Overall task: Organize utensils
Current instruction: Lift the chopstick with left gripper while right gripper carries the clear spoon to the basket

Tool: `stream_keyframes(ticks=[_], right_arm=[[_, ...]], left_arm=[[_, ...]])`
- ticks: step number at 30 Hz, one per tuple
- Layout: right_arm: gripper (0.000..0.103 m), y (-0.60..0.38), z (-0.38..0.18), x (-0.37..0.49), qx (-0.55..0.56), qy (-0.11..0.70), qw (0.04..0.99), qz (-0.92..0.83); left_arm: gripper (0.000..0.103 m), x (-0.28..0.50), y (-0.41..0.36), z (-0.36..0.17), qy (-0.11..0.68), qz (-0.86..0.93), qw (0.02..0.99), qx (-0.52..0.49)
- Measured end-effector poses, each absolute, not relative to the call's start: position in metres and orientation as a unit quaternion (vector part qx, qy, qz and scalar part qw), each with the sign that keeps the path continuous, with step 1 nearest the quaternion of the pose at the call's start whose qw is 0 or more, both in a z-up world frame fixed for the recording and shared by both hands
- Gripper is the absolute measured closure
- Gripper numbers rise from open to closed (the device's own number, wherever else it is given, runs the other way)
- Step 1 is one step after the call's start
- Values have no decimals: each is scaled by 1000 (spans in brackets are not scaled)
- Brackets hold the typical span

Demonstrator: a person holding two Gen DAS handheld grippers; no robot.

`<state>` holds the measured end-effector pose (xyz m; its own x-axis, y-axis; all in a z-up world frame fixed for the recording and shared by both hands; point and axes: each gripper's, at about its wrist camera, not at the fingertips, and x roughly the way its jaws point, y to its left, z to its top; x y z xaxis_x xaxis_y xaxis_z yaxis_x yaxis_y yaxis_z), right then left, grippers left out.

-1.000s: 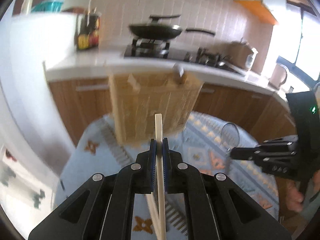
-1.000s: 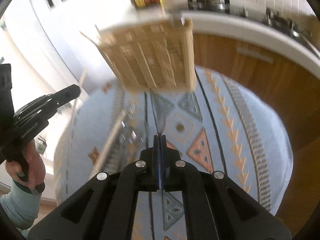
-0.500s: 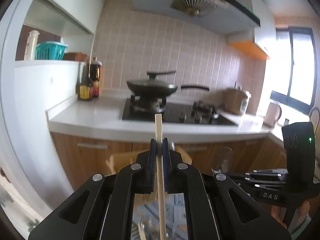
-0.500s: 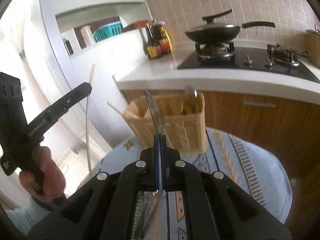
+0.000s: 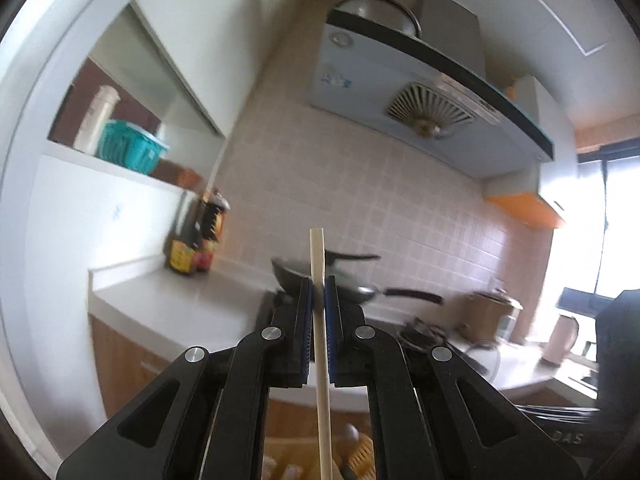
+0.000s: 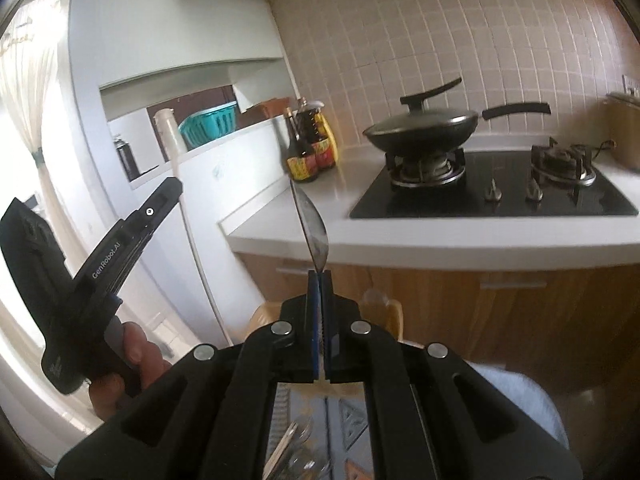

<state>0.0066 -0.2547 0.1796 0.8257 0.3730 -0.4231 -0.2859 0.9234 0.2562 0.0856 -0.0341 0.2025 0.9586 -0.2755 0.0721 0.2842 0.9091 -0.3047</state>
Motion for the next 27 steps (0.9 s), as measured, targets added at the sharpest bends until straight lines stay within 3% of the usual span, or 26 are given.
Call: stream_keyframes(ticks=[7,27], right_arm=[[103,-251,161,35,61,235,960,142],[102,-248,104,57,60,255,955,140]], left_arm=[[99,113,-53,184,-30,-109,983,-145],[98,143,-61,122,48,-113,987,-101]])
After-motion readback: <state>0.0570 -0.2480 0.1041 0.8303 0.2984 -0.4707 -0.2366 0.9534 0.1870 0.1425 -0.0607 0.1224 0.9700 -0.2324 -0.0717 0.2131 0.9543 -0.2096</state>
